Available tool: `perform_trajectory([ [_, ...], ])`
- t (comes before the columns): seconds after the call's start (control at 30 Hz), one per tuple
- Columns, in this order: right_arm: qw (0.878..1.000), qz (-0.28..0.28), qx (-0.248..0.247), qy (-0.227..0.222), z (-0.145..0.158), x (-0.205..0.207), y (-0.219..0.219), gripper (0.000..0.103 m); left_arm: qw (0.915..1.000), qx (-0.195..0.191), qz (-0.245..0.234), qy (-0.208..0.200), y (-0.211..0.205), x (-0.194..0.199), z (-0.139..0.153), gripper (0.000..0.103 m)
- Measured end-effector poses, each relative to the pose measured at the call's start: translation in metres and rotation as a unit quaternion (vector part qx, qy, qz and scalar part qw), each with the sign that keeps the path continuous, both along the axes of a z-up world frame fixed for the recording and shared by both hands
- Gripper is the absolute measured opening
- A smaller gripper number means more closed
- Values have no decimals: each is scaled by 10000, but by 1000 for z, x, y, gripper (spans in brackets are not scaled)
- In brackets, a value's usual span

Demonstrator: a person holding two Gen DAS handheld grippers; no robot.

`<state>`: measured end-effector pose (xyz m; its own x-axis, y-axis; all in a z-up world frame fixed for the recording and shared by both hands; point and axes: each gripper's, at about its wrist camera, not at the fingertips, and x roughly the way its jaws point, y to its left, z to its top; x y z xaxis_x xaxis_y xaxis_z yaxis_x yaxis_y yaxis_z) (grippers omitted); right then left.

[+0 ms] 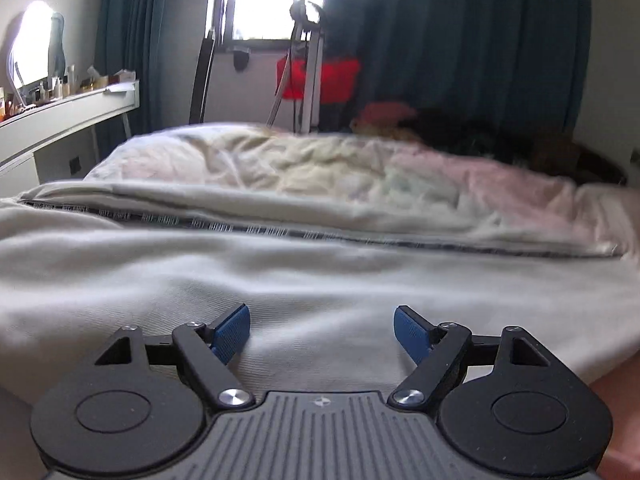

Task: Fold clothes

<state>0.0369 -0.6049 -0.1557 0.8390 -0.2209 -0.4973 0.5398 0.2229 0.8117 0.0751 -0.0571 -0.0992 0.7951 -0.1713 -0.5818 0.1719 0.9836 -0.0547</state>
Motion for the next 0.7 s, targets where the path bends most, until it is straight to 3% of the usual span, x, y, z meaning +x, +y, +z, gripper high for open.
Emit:
perform_trajectory([
  [0.1, 9993, 80, -337, 100, 8, 3, 5, 14, 9994, -56, 25, 354, 15, 14, -14, 82],
  [0.17, 9964, 230, -762, 282, 17, 10, 10, 14, 9994, 16, -22, 355, 18, 20, -15, 83],
  [0.33, 9611, 656, -2591, 702, 64, 27, 49, 14, 9993, 111, -43, 359, 19, 23, -7, 84],
  [0.43, 9285, 765, -3572, 667, 97, 34, 89, 14, 9996, 263, 10, 103, 18, 17, 4, 83],
  [0.53, 8856, 1106, -4499, 343, 131, 37, 145, 14, 9993, 216, 163, -269, 27, 16, 20, 82],
  [0.57, 8689, 1234, -4789, 223, 140, 38, 165, 14, 9989, 128, 257, -374, 33, 15, 26, 82],
  [0.7, 7778, 1977, -5961, -260, 151, 44, 268, 14, 9949, -262, 677, -698, 61, 14, 50, 83],
])
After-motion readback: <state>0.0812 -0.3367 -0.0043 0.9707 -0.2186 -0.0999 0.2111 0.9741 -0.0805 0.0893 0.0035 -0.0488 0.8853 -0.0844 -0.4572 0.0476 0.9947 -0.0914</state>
